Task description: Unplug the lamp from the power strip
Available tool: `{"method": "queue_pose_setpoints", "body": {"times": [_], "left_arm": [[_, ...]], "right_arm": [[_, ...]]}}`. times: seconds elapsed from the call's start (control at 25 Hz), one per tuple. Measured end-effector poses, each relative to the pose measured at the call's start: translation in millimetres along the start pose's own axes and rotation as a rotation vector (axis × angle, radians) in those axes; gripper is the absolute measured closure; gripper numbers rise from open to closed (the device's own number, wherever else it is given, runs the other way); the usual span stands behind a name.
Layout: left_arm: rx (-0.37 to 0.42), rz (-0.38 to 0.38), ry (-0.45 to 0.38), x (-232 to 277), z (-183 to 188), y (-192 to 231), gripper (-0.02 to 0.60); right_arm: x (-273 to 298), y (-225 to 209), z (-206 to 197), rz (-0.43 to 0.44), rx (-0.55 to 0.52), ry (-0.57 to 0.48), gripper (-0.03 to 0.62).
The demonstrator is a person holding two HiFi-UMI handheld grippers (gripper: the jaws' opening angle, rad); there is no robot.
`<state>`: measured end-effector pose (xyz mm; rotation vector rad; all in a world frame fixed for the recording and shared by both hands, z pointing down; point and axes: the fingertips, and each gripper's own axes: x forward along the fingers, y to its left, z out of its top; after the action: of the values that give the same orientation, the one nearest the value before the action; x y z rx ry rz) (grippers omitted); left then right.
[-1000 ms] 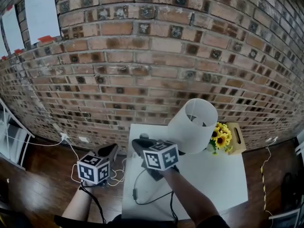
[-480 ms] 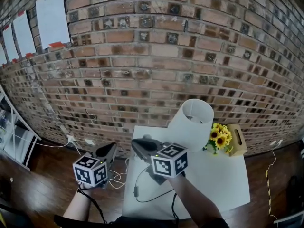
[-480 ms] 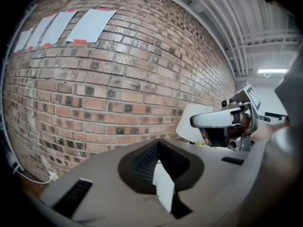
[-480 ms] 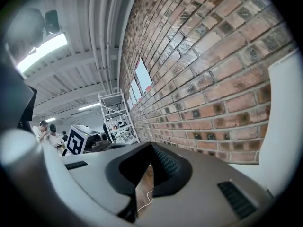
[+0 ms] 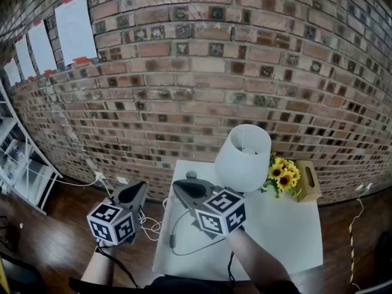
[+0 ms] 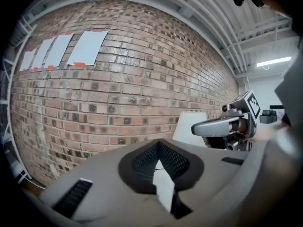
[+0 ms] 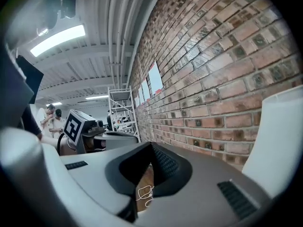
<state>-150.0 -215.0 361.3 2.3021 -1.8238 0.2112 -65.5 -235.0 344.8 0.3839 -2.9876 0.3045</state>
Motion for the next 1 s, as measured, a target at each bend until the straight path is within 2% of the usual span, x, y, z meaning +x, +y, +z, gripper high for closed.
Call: {"method": "queue_pose_setpoints", "body": {"times": [0.36, 0.68, 0.88, 1.0], "left_arm": [[0.017, 0.07, -0.007, -30, 2, -17, 0.574], [-0.001, 0.193, -0.001, -81, -6, -2, 0.574], [-0.012, 0.246, -0.019, -105, -3, 8, 0.574], [0.014, 0.257, -0.034, -117, 0, 10, 0.574]], "right_arm": [[-18, 18, -9, 0.081, -0.087, 0.01, 0.611], [4, 64, -15, 0.232, -0.078, 0.01, 0.611], [11, 89, -12, 0.285, -0.097, 0.012, 0.611], [16, 100, -6, 0.3, -0.115, 0.009, 0.611]]}}
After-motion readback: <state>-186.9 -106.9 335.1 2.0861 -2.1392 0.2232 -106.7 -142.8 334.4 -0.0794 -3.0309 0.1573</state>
